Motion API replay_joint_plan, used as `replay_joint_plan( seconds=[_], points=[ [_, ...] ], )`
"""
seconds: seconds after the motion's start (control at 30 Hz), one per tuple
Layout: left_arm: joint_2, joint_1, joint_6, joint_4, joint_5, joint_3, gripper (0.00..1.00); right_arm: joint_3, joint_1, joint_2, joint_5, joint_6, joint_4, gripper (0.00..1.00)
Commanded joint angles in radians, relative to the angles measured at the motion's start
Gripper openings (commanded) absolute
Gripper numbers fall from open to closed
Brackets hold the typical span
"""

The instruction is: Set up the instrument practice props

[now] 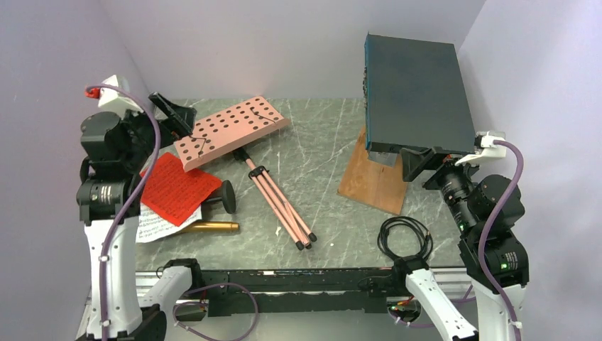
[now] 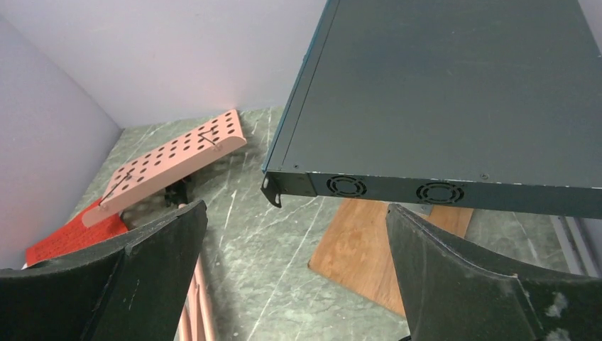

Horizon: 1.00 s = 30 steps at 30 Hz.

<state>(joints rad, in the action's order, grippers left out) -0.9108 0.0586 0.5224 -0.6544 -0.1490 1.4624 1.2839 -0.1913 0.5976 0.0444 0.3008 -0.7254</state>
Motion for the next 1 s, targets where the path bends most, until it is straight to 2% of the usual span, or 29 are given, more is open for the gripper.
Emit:
replay_joint_plan(
  seconds=[0.0, 0.13, 0.23, 0.33, 0.43, 0.53, 0.6, 0.7, 0.83, 0.9, 0.97],
  points=[
    [-0.058, 0.004, 0.011, 0.007, -0.116, -0.027, 0.99, 0.031, 0.003, 0.03, 0.002, 0.023, -0.011, 1.0],
    [-0.179, 0.008, 0.022, -0.112, -0.17, -0.038, 0.99, 0.038, 0.003, 0.048, -0.06, 0.018, -0.005, 1.0],
    [-0.269, 0.071, 0.048, -0.206, -0.21, -0.042, 0.99, 0.009, 0.004, 0.019, -0.133, -0.002, 0.031, 1.0],
    [-0.316, 0.213, 0.123, -0.205, -0.293, -0.11, 0.99, -0.007, 0.003, 0.0, -0.197, -0.013, 0.06, 1.0],
    [-0.346, 0.41, 0.231, -0.16, -0.35, -0.227, 0.99, 0.001, 0.004, 0.006, -0.24, -0.017, 0.047, 1.0],
    [-0.4, 0.518, 0.364, -0.051, -0.407, -0.323, 1.0, -0.008, 0.004, 0.009, -0.26, -0.012, 0.043, 1.0],
    [-0.443, 0.526, 0.433, 0.074, -0.462, -0.372, 0.99, -0.025, 0.004, -0.001, -0.268, -0.005, 0.058, 1.0],
    [-0.543, 0.526, 0.485, 0.136, -0.485, -0.378, 1.0, -0.031, 0.004, -0.005, -0.279, -0.002, 0.07, 1.0],
    [-0.61, 0.52, 0.486, 0.145, -0.361, -0.362, 0.99, -0.024, 0.003, -0.013, -0.273, -0.004, 0.067, 1.0],
    [-0.643, 0.519, 0.511, 0.201, -0.351, -0.383, 0.99, -0.03, 0.003, -0.025, -0.27, -0.002, 0.072, 1.0],
    [-0.693, 0.514, 0.532, 0.251, -0.369, -0.39, 0.94, -0.036, 0.003, -0.039, -0.268, 0.0, 0.079, 1.0]
  ],
)
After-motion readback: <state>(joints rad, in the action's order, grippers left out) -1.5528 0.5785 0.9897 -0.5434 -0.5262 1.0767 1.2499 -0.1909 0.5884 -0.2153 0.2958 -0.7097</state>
